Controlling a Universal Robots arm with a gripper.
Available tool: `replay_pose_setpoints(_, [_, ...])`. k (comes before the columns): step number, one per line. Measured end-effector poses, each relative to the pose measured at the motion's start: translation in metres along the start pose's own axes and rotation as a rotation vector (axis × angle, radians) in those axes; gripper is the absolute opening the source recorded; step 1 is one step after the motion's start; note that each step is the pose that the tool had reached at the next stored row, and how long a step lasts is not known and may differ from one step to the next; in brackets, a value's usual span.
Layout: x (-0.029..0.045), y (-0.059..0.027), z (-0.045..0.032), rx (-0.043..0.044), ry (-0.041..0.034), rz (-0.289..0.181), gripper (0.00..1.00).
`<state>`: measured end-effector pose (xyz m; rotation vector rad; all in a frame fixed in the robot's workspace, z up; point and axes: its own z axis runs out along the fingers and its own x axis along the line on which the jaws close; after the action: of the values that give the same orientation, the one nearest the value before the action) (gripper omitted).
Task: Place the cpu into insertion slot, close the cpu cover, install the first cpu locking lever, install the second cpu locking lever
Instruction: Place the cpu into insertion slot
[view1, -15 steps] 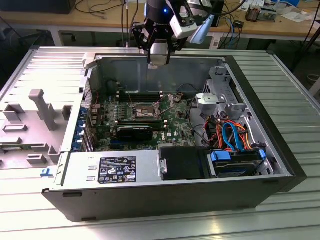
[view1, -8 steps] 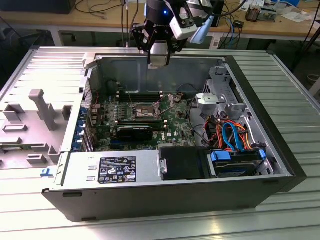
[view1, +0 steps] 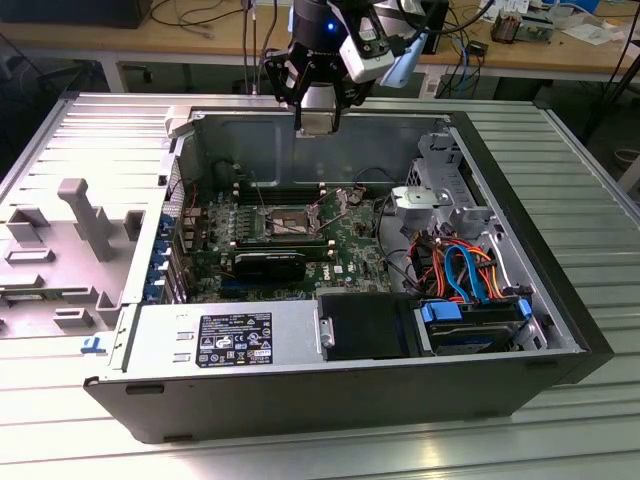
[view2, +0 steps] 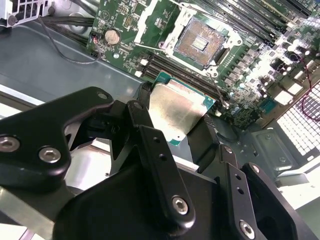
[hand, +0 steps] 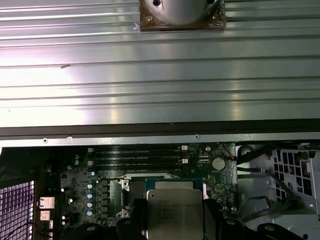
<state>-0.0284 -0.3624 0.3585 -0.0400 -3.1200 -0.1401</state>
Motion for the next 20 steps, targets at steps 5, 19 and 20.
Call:
replay_pose_setpoints(5, [0.0, -0.0009, 0.0002, 0.0001, 0.0, 0.0, 0.55])
replay_pose_setpoints(19, [-0.0001, -0.0044, 0.001, 0.0, 0.0, 0.0, 0.55])
replay_pose_setpoints(20, [-0.0001, -0.0046, 0.001, 0.0001, 0.0001, 0.0, 0.55])
